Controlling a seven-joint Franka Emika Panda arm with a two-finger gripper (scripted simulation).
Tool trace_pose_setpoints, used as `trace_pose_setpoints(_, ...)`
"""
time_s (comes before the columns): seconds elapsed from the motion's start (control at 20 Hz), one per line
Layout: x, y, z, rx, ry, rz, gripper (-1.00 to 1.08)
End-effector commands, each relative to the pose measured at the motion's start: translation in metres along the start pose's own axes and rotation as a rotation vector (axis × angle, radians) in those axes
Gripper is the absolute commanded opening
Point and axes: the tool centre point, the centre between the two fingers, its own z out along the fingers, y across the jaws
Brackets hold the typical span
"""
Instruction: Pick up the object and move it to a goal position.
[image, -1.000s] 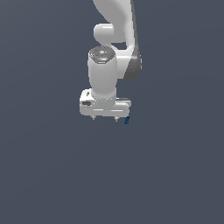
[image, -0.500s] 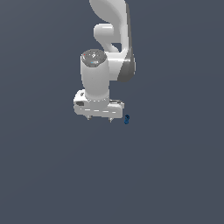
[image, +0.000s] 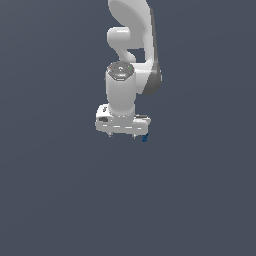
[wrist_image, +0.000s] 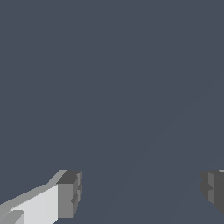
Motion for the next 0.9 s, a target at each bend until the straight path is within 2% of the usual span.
trace_pose_setpoints(0.0,-0.010,-0.017,0.009,0.003,-0.002,-0.008,1.00)
trace_pose_setpoints(0.45,-0.064,-0.084,0.045,0.015,-0.012,-0.041,1.00)
trace_pose_setpoints(0.85,-0.090,-0.108,0.058,0.019,-0.017,-0.055,1.00)
